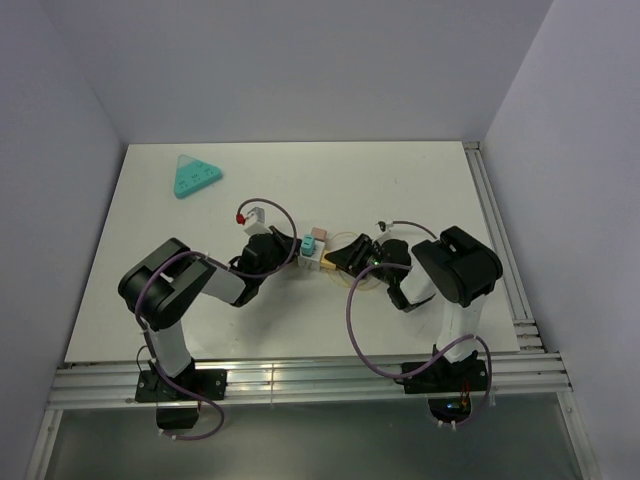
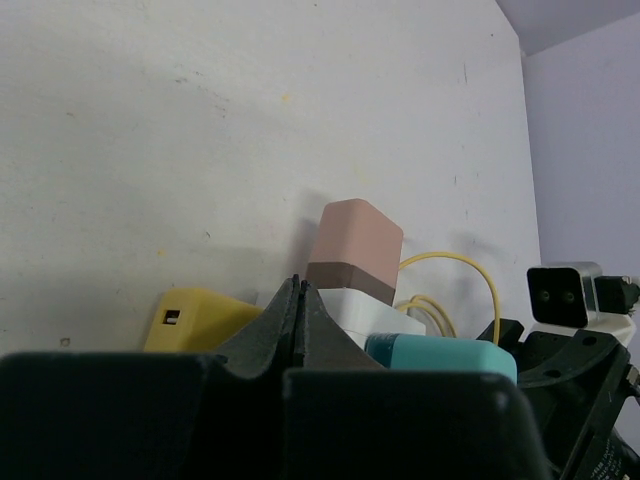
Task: Insert the plug
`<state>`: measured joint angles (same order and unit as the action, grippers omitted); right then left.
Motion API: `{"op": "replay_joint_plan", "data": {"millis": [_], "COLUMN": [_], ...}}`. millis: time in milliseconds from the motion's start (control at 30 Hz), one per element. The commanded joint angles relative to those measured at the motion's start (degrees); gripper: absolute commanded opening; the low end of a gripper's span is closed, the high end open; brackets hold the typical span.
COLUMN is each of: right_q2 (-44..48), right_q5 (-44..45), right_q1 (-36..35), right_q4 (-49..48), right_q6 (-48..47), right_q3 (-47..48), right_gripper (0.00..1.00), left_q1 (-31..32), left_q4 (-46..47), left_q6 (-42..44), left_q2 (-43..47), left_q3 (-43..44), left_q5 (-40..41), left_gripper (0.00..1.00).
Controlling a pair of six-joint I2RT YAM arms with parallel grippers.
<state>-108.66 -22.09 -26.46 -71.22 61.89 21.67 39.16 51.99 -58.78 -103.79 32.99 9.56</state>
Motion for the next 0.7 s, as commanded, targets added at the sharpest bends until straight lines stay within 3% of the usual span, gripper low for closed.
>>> {"op": "replay_joint_plan", "data": {"millis": [0,267,333,433,667], "right_q2": [-0.68,4.24,7.14,10.12,11.98], "right_q5": [-7.27,-5.51,-4.64,-4.28,-4.02], "right_q1": [-9.05,-7.21,-6.77,-6.76,-6.59], "right_q4": [6.88,8.11,12.13,17.85,19.28], "right_q6": [-5.55,-7.92,-10.28,-13.01,-13.81], "right_q3": [7.51,2.24,1.88,2.58,1.45], "right_gripper": [0.00,0.04,0.07,0.13,0.23], "left_q1": [18.85,17.71,17.36,17.36,17.18], "left_q4": [-4.25,-13.66,-15.33,-15.69,-15.42], "left_q6": [-5.82,-0.98,-0.02,0.16,0.25], "left_q2": [-3.00,3.59,4.73,5.00,5.44], "left_q3": [-0.39,-0.39,-0.21,-0.12,-1.44], "left_q5": [-39.19,-33.39,-32.33,-32.06,-30.57], "left_gripper": [0.00,0.00,0.00,0.00,0.00]}}
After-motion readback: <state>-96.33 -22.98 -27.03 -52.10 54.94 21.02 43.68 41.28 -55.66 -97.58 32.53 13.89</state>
